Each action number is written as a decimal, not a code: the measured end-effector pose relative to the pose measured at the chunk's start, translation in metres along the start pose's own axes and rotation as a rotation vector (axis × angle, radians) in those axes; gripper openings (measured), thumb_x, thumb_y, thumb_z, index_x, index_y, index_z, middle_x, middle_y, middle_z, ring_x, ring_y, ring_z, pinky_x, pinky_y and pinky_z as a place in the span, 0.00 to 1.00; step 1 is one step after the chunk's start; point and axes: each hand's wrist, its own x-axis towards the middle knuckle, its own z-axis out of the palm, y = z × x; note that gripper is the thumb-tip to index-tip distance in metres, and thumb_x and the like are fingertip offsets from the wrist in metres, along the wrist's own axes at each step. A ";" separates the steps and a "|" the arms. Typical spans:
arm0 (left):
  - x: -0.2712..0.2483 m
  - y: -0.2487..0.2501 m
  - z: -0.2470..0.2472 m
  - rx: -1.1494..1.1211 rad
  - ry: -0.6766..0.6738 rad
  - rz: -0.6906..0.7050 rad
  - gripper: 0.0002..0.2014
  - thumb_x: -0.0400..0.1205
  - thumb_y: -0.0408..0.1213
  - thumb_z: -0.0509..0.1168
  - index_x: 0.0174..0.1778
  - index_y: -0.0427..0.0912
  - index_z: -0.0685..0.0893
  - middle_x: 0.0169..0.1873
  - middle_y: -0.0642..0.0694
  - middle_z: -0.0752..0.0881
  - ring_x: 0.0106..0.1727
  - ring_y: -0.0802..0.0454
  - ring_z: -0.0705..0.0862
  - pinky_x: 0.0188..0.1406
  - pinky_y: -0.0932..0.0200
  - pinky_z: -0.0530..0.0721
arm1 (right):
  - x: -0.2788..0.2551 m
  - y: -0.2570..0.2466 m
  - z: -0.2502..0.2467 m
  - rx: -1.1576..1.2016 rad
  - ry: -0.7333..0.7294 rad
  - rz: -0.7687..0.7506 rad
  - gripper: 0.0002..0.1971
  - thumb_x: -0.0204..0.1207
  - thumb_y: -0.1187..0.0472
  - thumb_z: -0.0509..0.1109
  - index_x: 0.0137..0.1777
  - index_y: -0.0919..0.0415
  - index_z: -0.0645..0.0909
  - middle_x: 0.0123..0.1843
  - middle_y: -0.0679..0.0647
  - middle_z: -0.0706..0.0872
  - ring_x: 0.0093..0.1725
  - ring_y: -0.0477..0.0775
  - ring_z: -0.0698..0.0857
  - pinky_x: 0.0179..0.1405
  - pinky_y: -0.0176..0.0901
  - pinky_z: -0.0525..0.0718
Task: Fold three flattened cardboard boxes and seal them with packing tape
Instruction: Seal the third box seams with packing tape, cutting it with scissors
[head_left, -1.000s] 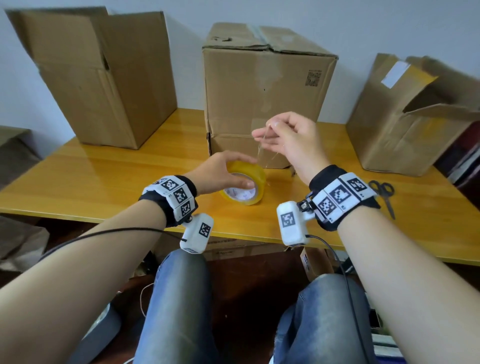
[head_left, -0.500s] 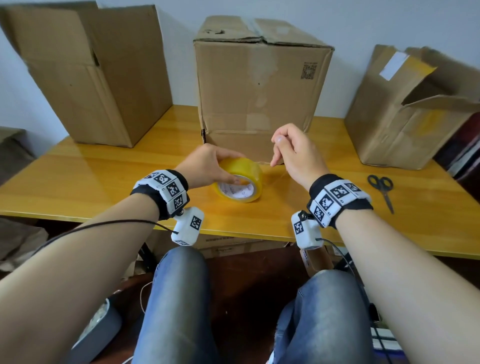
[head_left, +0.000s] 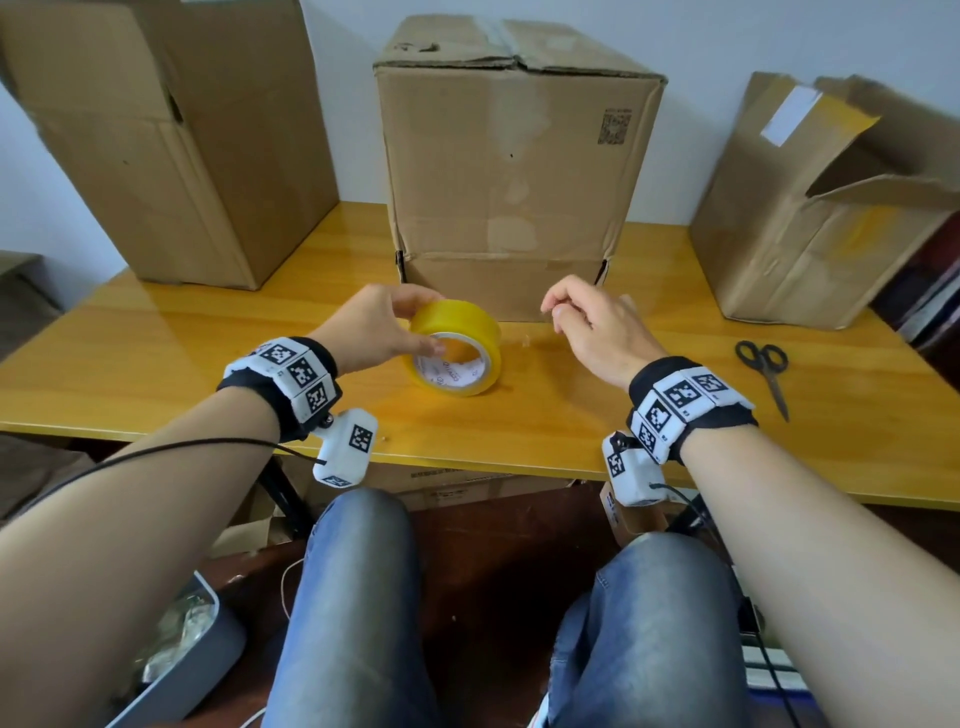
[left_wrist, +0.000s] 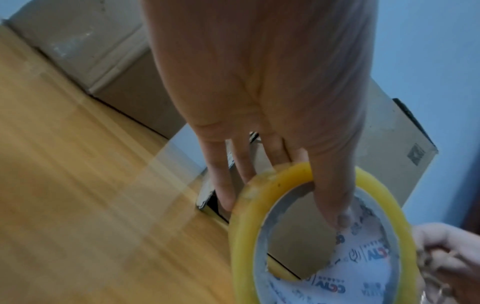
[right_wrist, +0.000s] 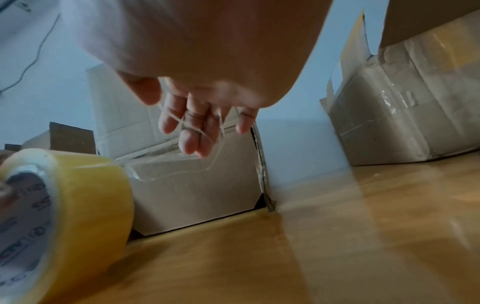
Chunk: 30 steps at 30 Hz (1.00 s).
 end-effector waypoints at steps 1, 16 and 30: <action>-0.001 0.000 -0.001 0.035 0.004 0.007 0.26 0.70 0.44 0.83 0.64 0.54 0.86 0.54 0.59 0.89 0.61 0.60 0.85 0.63 0.57 0.83 | 0.000 -0.002 -0.001 -0.017 -0.004 -0.010 0.16 0.86 0.47 0.48 0.54 0.47 0.78 0.42 0.43 0.84 0.48 0.48 0.82 0.64 0.53 0.66; -0.018 -0.007 -0.007 -0.037 0.072 -0.058 0.26 0.70 0.39 0.83 0.64 0.52 0.86 0.52 0.57 0.90 0.46 0.62 0.90 0.48 0.64 0.89 | 0.004 0.006 0.012 -0.361 -0.152 0.054 0.21 0.79 0.36 0.68 0.71 0.39 0.79 0.39 0.38 0.72 0.56 0.46 0.72 0.56 0.53 0.66; -0.031 -0.025 -0.022 -0.080 0.012 -0.257 0.20 0.75 0.35 0.79 0.59 0.48 0.82 0.55 0.49 0.90 0.55 0.40 0.89 0.53 0.42 0.88 | -0.003 0.017 0.014 -0.384 -0.270 0.334 0.22 0.76 0.36 0.70 0.69 0.36 0.79 0.63 0.43 0.86 0.69 0.54 0.78 0.67 0.58 0.62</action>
